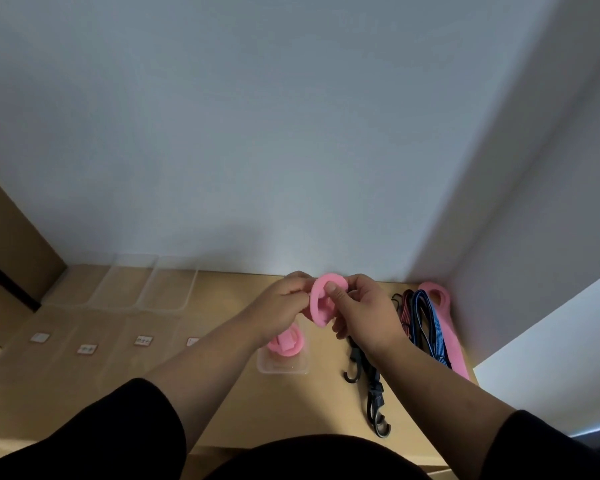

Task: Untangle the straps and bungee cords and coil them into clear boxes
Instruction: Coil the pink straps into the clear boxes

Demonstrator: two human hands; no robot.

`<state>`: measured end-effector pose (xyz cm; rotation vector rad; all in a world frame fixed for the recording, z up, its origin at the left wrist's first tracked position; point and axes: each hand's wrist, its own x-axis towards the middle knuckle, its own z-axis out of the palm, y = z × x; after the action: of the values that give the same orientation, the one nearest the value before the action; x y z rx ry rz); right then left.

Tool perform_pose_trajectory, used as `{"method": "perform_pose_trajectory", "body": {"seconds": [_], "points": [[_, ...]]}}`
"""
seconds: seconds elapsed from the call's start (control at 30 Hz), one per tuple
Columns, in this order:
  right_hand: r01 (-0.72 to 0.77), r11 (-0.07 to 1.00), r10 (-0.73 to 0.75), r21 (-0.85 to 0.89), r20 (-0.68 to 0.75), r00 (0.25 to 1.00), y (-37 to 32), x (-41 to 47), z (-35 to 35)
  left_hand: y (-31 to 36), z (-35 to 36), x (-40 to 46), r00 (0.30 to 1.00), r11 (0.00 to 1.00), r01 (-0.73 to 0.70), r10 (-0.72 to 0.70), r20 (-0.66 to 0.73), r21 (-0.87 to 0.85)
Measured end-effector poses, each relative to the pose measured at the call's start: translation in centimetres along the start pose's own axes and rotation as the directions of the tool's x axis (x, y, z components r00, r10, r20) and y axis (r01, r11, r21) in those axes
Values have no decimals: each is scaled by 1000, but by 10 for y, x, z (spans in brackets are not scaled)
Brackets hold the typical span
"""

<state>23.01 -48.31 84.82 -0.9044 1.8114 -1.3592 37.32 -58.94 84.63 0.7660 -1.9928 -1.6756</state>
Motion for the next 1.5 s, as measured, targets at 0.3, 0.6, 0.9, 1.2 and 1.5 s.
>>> {"method": "perform_pose_trajectory", "body": {"seconds": [0.3,0.6,0.9,1.2,1.5], "points": [[-74,997,74,-19,7,997,2,2,6,-13,5,-13,1000,999,1,0,21,-44],[-157,967,146,199,70,987,1,9,22,-30,1,-10,997,993,23,-14,-72,117],[-122,953,102,278,85,991,1,21,29,-38,-12,-9,979,993,13,-36,-202,-115],[-92,945,62,315,105,993,-5,22,49,-49,-33,-9,948,921,-19,-106,-299,-389],[-92,957,55,274,139,989,-14,20,78,-57,-70,-6,985,805,58,-143,-98,-590]]}}
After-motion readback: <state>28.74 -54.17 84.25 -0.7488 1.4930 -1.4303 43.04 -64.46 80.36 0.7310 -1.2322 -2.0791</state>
